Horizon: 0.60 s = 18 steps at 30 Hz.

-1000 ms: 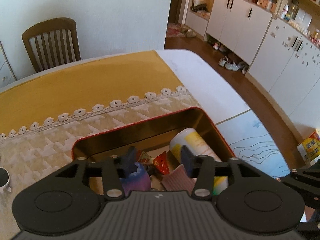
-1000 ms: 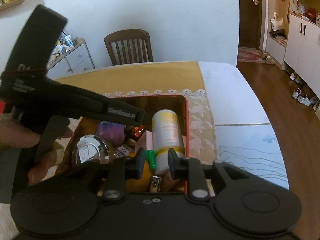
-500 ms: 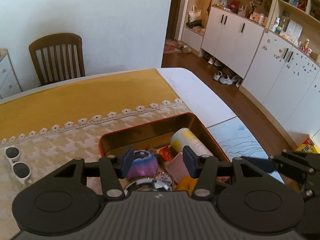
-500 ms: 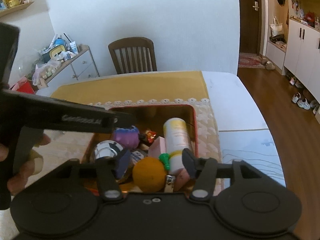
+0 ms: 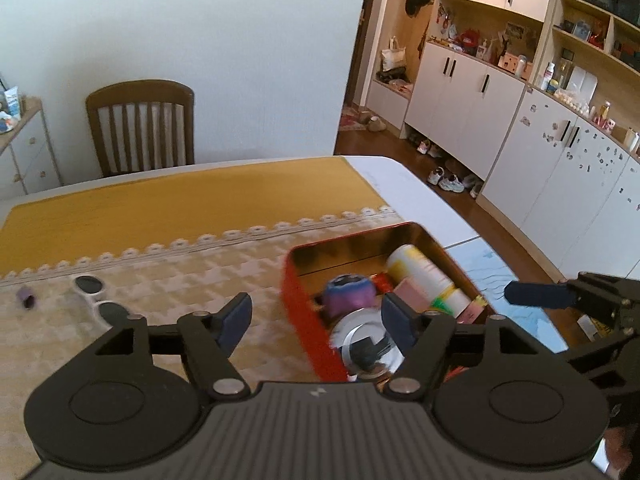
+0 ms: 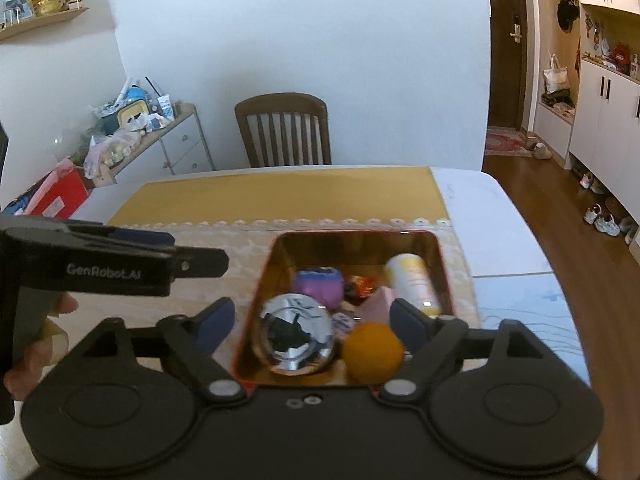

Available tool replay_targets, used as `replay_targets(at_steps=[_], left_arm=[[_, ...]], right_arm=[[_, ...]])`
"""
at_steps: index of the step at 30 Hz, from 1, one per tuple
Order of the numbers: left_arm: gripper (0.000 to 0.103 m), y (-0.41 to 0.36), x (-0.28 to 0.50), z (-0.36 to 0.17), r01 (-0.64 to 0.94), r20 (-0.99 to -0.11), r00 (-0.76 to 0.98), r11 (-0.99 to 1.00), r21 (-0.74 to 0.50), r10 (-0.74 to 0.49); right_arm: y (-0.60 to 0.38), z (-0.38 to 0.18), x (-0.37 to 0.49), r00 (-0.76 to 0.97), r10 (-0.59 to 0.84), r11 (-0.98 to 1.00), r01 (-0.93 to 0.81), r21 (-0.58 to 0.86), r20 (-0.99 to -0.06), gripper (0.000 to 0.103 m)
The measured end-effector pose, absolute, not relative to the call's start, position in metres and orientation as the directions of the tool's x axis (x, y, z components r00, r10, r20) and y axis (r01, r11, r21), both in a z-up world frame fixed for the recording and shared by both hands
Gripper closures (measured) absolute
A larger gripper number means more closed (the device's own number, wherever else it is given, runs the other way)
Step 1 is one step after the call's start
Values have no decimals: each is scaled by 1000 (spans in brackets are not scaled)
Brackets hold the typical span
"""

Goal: Organize rigid objects
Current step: 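Move both grippers back over the cloth toward the purple cylinder and sunglasses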

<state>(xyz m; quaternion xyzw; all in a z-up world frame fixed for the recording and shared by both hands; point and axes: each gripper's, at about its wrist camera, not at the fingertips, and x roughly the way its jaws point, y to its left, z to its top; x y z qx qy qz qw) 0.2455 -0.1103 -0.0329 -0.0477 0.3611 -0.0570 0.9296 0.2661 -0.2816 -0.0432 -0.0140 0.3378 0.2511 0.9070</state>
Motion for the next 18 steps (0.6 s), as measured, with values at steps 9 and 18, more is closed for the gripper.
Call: replay_targets(at_steps=[9,18], left_arm=[[23,-44,209,-33,42,-641,760,993,-115,-106],[23,33,191,-47,-33,-648,759,991,-128,-58]], right_arm=[[-219,-38,247,634,477,853,-500,147,-609,11],[-149,-40,240,607,510,822,-553,138,-609,2]])
